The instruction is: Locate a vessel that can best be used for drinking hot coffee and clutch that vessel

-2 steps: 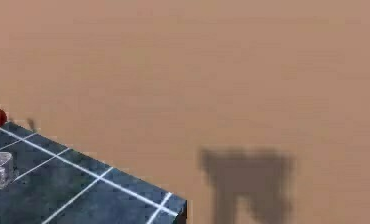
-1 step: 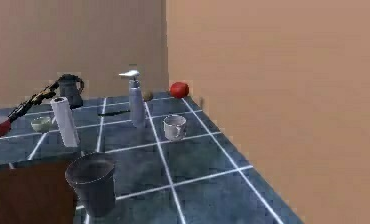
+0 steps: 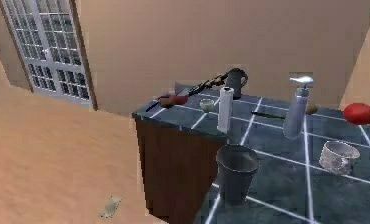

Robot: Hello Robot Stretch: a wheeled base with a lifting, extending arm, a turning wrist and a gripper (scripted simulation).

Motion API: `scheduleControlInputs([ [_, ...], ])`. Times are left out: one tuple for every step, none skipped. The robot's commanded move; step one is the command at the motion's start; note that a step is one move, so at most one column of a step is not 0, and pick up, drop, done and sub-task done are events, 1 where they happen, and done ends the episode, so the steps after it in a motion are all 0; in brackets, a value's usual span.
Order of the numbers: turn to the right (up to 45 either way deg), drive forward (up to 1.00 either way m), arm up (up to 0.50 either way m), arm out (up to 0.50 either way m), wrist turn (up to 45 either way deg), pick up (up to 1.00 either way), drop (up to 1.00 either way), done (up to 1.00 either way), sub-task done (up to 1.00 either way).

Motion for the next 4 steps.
scheduleControlInputs([
  [-42.0, 0.00, 0.00, 0.00, 0.0, 0.00, 0.00, 0.00, 0.00],
  [0.0, 0.00, 0.50, 0.00, 0.0, 0.00, 0.00, 0.00, 0.00],
  [0.0, 0.00, 0.38, 0.00, 0.0, 0.00, 0.00, 0.00, 0.00],
  [0.0, 0.00, 0.00, 0.46, 0.0, 0.00, 0.00, 0.00, 0.00],
])
